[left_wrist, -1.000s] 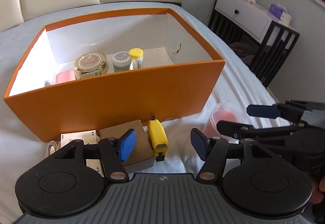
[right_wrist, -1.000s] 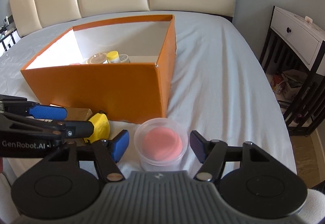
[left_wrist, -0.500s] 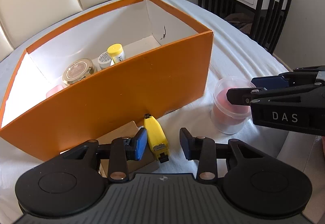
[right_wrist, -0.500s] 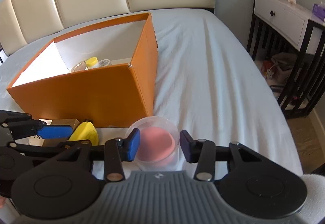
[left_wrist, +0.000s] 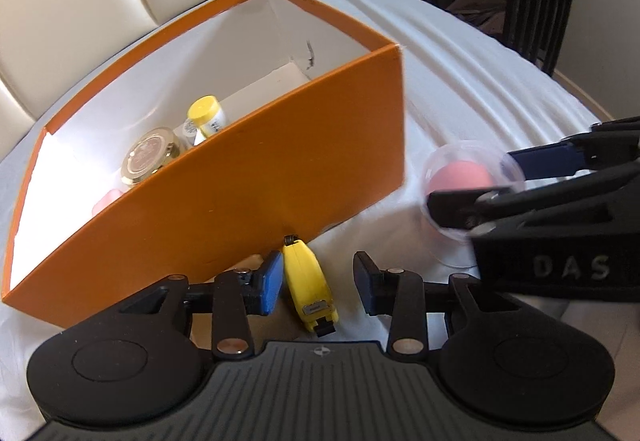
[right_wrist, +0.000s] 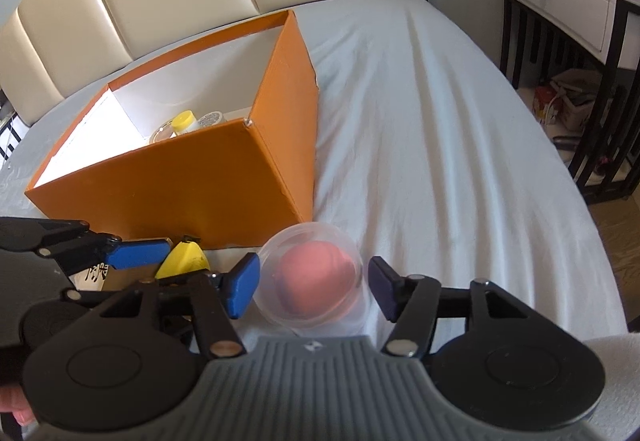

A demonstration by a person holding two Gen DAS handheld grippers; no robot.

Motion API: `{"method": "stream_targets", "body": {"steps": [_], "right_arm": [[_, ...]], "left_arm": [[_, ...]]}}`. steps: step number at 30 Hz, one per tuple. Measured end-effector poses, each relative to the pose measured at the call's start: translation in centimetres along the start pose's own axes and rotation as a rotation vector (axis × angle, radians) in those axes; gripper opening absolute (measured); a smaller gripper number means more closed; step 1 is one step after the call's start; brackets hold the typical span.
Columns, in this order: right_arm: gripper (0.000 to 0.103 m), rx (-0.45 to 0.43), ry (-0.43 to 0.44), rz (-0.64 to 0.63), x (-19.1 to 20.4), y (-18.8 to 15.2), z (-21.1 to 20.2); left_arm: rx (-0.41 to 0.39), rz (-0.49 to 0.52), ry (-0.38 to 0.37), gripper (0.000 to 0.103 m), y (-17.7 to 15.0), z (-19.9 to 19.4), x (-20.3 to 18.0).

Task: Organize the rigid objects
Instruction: 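Grasp the yellow tape measure with the left tool while the right tool grasps the sponge container, then carry the tape measure with the left tool while the right tool carries the container into the box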

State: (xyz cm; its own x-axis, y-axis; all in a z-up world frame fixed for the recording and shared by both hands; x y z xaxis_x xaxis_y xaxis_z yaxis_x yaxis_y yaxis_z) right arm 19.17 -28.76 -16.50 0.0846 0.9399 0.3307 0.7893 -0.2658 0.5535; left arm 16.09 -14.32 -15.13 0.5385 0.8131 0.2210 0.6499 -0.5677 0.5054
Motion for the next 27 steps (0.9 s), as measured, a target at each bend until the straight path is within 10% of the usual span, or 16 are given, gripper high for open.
{"method": "stream_targets", "body": {"steps": [27], "right_arm": [[0.064,-0.019,-0.013,-0.011,0.1,-0.5,-0.1]], "left_arm": [[-0.017,-0.210,0.003,0.022,-0.9,0.4,1.5]]}}
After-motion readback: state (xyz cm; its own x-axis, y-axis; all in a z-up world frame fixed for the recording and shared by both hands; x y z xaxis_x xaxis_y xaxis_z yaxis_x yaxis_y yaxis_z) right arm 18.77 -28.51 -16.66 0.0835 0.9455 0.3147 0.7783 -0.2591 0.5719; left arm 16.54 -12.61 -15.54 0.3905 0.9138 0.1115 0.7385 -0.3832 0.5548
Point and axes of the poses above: each gripper's, at about its wrist camera, not at the fingertips, and z roughly the way its jaws point, x to its left, y to its top, the point moved 7 cm from there along z, roughly the way its jaws point
